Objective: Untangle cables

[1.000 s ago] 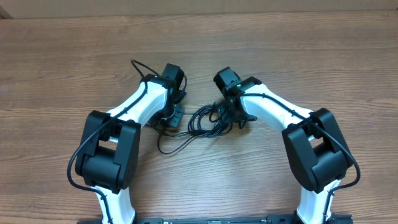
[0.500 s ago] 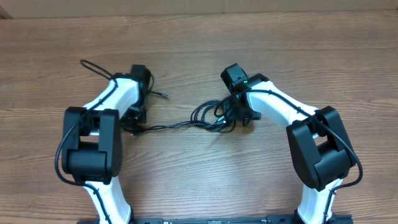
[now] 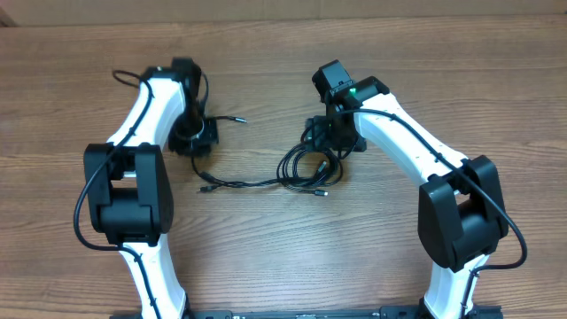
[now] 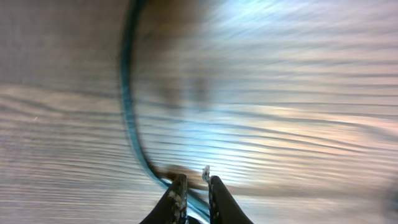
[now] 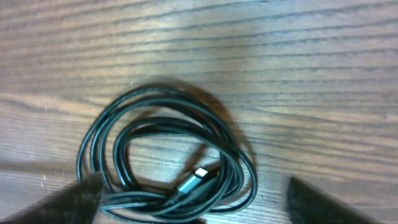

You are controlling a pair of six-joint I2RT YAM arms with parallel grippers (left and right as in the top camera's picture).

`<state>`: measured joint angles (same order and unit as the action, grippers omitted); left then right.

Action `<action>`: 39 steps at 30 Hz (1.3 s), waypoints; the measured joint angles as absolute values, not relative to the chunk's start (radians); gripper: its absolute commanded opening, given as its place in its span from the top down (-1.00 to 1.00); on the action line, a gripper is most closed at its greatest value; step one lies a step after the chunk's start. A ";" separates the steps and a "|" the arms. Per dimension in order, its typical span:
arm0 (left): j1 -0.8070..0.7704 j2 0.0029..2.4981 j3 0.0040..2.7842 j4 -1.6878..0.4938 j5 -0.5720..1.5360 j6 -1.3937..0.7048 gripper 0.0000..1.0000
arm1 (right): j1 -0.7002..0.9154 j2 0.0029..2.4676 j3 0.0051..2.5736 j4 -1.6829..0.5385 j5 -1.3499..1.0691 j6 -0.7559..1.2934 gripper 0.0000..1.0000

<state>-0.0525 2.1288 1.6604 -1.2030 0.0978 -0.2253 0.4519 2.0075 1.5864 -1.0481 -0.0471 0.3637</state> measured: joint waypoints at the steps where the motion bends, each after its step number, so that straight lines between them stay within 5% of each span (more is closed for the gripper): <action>1: -0.052 2.124 1.687 -1.205 0.134 -0.225 0.68 | 0.452 2.008 1.587 -1.051 -0.050 0.366 -1.00; 5: -0.053 2.077 1.705 -1.228 0.241 -0.226 0.54 | 0.452 2.008 1.586 -1.057 -0.058 0.389 -0.99; 7: -0.058 2.053 1.705 -1.256 0.274 -0.234 -0.07 | 0.451 2.008 1.583 -1.047 -0.061 0.396 -1.00; 8: -0.062 2.041 1.706 -1.272 0.290 -0.234 -0.18 | 0.451 2.008 1.581 -1.046 -0.060 0.399 -1.00; 14: -0.110 2.019 1.703 -1.341 0.339 -0.237 -0.11 | 0.437 2.008 1.580 -1.027 -0.037 0.414 -1.00; 21: -0.217 2.020 1.649 -1.325 0.364 -0.235 0.32 | 0.338 2.008 1.580 -1.072 -0.028 0.452 -1.00; 36: -0.403 2.020 1.633 -1.263 0.200 -0.452 0.21 | 0.225 2.007 1.526 -1.101 -0.011 0.485 -1.00; 39: -0.434 2.020 1.613 -1.239 0.168 -0.492 0.31 | 0.225 2.008 1.456 -1.034 -0.015 0.513 -1.00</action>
